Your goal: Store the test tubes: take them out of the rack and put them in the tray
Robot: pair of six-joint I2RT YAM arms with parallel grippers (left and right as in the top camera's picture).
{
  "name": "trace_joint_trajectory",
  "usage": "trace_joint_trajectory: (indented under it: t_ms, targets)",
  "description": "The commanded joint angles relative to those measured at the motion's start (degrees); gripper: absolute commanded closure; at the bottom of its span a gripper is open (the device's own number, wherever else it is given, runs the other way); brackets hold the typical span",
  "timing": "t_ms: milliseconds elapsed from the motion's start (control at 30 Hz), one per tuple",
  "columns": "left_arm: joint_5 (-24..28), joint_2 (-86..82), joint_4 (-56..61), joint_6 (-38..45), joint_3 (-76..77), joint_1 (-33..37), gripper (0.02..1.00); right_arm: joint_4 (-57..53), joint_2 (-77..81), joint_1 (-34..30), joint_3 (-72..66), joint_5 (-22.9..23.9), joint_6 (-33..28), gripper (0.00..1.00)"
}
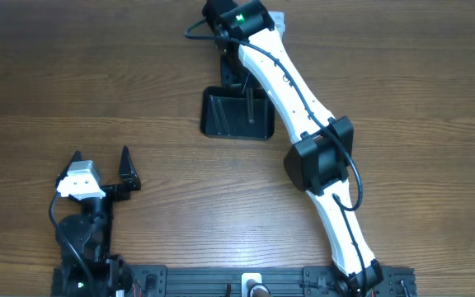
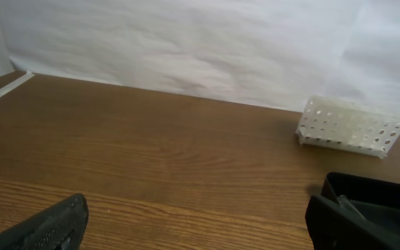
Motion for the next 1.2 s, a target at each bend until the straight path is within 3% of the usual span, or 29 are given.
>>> trace_joint_trajectory:
  t_ms: [33,1200]
  targets:
    - [0.76,-0.11,-0.24,0.83,-0.24,0.26,0.02,0.2,2.12,-0.31,-0.22,-1.14,0.37,0.915]
    - [0.76,-0.11,-0.24,0.83,-0.24,0.26,0.023,2.75,10.32,-0.83,-0.63,-1.88,0.35,0.901]
